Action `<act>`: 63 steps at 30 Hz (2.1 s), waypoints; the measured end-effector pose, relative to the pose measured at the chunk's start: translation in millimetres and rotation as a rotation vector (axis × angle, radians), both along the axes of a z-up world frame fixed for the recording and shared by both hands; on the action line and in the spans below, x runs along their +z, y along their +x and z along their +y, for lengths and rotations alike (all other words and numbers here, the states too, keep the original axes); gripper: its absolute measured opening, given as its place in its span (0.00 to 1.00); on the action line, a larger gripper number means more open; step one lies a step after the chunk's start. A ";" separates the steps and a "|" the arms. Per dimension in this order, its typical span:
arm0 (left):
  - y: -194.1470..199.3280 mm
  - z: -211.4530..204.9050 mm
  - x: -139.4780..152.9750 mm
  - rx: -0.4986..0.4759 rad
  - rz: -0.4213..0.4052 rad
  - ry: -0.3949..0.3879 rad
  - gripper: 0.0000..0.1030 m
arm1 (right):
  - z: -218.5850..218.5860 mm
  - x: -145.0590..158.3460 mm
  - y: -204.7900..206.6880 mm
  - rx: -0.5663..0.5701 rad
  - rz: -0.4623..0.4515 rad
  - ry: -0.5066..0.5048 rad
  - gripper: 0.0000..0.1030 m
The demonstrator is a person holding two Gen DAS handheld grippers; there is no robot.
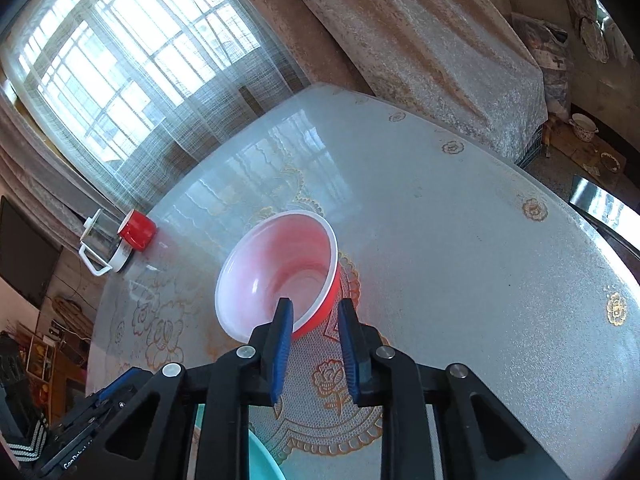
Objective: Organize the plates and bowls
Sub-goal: 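Move the left gripper toward the red plastic bowl, then grasp the red bowl rim with the left gripper, then carry the red bowl with the left gripper over the yellow bowl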
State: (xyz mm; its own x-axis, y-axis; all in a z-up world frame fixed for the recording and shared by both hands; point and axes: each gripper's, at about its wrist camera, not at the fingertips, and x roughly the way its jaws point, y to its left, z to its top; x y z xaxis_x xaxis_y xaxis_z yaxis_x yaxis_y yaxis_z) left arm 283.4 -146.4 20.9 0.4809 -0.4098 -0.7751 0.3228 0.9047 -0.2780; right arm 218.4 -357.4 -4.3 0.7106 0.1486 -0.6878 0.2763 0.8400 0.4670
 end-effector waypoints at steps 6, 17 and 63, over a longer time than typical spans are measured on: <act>19.3 -15.8 -1.0 0.004 0.022 -0.045 0.29 | -3.0 -6.8 13.7 -0.017 0.025 0.009 0.22; 52.2 -42.8 -19.7 0.008 0.109 -0.037 0.27 | -3.6 -17.2 29.6 -0.007 0.061 0.000 0.16; -73.2 189.1 23.8 0.310 -0.064 -0.043 0.10 | 223.1 25.4 -3.6 0.488 -0.012 0.011 0.12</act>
